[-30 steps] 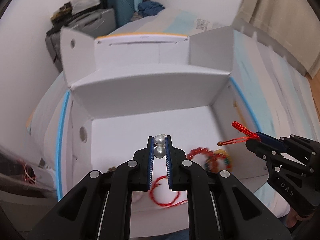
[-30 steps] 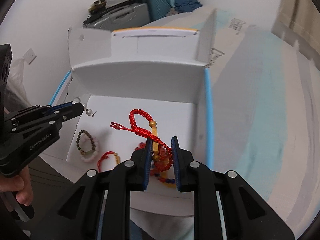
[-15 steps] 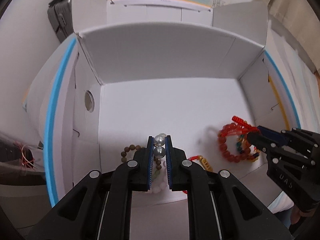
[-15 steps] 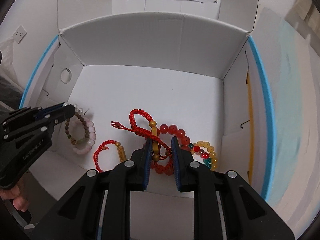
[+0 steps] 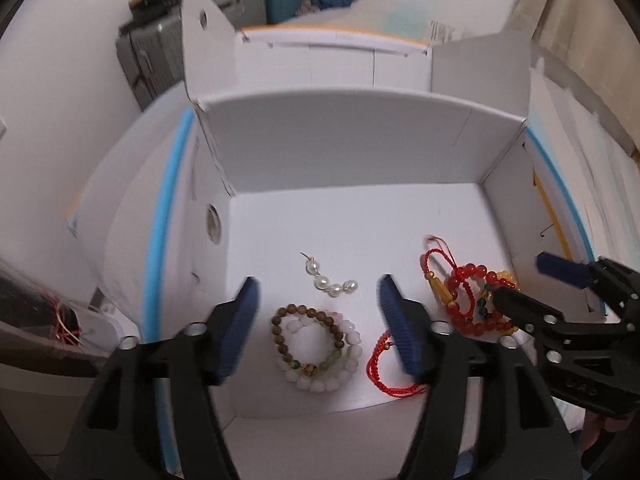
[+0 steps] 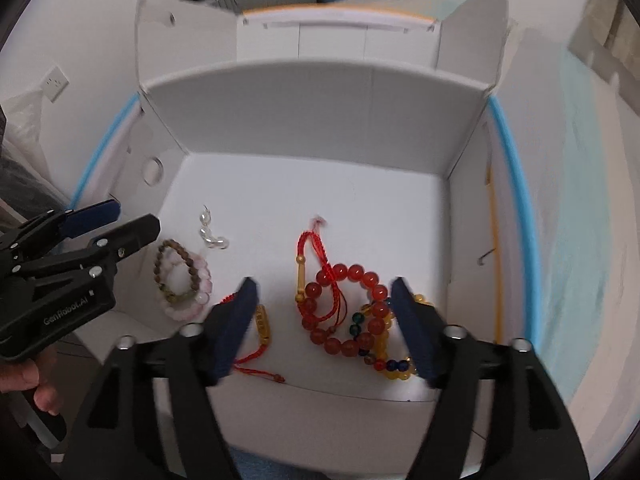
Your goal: Organize jewelry
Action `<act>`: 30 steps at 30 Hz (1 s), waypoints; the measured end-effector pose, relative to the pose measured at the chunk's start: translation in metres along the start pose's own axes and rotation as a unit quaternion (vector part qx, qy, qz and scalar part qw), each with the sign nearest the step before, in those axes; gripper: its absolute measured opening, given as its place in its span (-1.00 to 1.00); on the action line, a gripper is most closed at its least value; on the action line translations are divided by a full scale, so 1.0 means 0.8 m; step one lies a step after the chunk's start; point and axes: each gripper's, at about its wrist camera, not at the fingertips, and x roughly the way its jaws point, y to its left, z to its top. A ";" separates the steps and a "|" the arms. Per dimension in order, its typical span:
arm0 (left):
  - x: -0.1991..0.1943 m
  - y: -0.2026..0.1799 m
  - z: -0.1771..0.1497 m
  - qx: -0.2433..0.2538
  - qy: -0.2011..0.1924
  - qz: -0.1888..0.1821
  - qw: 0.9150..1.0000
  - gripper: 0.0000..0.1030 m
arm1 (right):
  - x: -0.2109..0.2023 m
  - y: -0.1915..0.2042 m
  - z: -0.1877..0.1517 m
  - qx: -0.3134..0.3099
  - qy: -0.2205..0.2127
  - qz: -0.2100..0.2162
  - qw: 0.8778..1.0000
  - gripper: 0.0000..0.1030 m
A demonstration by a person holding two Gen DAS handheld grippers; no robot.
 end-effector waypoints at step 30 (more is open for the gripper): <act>-0.083 -0.005 -0.080 -0.016 -0.085 -0.003 0.996 0.89 | -0.109 0.008 -0.091 0.032 -0.122 -0.049 0.991 0.85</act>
